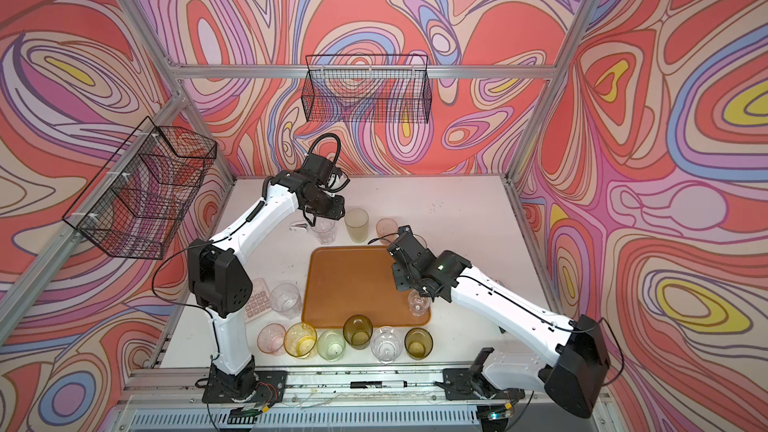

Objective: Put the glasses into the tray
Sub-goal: 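Move left gripper over the pale green textured glass beyond the tray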

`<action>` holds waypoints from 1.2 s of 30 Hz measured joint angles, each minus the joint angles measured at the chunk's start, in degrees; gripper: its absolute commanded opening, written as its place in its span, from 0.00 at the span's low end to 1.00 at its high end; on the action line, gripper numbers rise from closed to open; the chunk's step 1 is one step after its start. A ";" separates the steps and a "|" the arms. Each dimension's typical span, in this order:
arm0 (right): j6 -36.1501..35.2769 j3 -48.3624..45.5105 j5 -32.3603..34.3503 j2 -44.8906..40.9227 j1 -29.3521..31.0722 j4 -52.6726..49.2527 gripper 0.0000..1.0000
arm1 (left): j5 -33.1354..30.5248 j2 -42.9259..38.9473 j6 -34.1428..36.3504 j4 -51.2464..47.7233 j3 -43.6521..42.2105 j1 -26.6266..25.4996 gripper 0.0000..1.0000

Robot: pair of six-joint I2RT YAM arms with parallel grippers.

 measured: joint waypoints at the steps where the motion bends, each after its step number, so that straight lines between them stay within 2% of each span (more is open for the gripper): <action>1: -0.02 0.00 0.00 0.00 0.00 0.00 0.52 | -0.07 0.48 0.04 -0.04 0.42 -0.02 0.43; 20: -0.07 0.24 -0.81 0.02 0.00 -0.52 0.52 | -1.40 10.36 0.42 -0.42 7.78 -1.42 0.36; 36: -0.57 1.75 -1.07 0.20 0.00 -0.83 0.52 | -3.32 13.57 0.44 -0.50 8.09 -1.44 0.33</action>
